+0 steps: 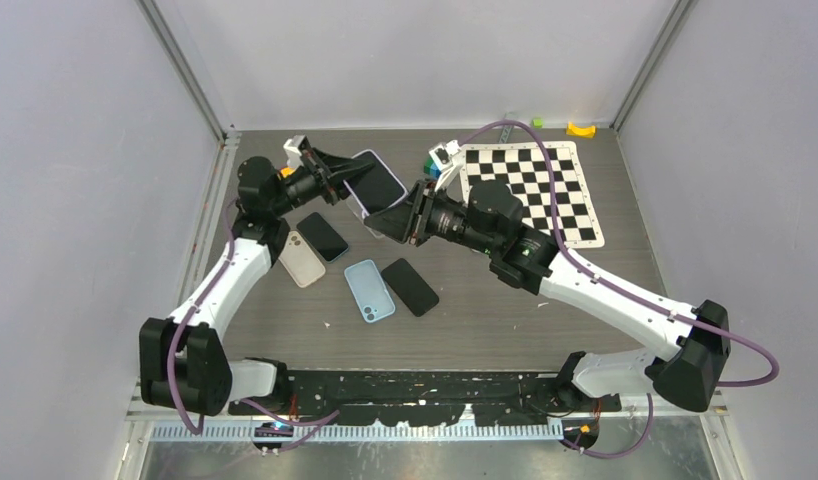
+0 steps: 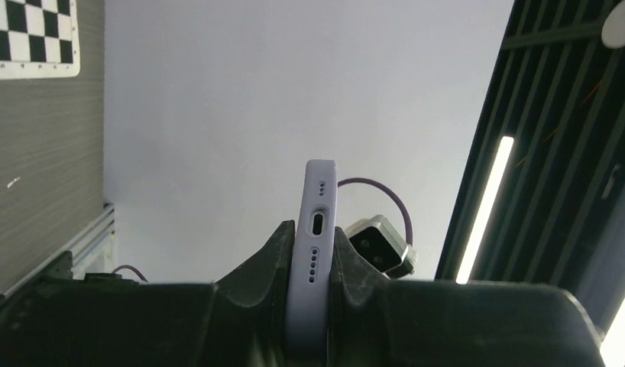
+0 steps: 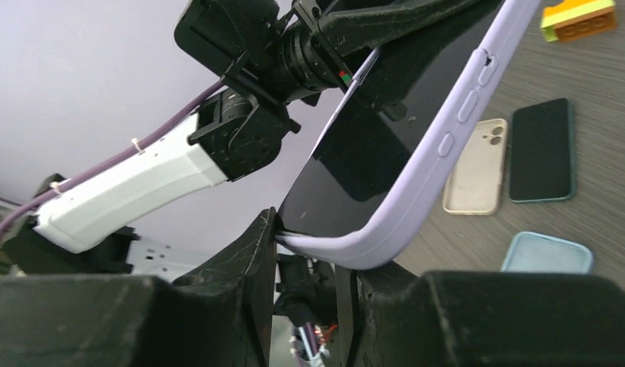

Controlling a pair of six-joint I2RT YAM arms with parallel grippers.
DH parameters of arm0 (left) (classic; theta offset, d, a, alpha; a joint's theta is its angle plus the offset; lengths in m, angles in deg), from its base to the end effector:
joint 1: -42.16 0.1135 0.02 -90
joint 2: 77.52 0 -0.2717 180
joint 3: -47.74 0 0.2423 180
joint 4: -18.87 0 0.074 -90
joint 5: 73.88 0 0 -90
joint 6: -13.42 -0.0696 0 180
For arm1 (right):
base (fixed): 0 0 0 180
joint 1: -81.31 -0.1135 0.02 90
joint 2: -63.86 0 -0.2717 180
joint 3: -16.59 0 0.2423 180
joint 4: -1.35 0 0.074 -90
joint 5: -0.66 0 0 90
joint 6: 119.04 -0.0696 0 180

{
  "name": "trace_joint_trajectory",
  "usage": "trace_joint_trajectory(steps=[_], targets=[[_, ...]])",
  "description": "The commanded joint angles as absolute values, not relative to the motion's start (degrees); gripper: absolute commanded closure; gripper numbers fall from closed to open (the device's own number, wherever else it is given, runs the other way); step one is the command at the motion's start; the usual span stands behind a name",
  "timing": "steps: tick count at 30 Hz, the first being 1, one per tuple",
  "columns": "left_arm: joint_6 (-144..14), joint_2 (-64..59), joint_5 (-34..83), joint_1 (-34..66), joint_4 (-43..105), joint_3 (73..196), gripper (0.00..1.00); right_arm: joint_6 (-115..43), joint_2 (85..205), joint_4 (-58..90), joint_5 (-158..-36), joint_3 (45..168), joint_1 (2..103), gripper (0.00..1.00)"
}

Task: Take the phone out of the phone case
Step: Remove the phone case from the phone.

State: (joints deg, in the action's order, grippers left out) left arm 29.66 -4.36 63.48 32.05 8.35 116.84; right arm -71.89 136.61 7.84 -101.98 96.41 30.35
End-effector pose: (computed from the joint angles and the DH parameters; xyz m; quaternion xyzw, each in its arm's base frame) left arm 0.2897 -0.1037 0.3700 -0.2536 0.6305 -0.7214 0.1329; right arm 0.1909 0.2595 0.4042 -0.1275 0.6920 0.5687 0.4260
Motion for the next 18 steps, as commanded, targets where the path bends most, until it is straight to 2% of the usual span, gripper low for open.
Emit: trace_joint_trajectory(steps=[1,10,16,18], targets=[[39.3,-6.1,63.8,32.0,7.8,113.7,1.0,-52.3,136.6,19.8,-91.2,97.0,30.7,0.99],[44.3,-5.5,63.7,30.9,5.3,110.2,1.0,-45.5,136.4,24.0,-85.0,98.0,29.8,0.99],[44.4,-5.4,62.4,30.9,3.6,109.7,1.0,-50.1,134.9,21.9,-85.3,97.6,29.7,0.99],[43.0,-5.3,61.7,31.0,2.8,109.8,1.0,-53.1,133.3,20.3,-84.9,96.6,29.8,0.85]])
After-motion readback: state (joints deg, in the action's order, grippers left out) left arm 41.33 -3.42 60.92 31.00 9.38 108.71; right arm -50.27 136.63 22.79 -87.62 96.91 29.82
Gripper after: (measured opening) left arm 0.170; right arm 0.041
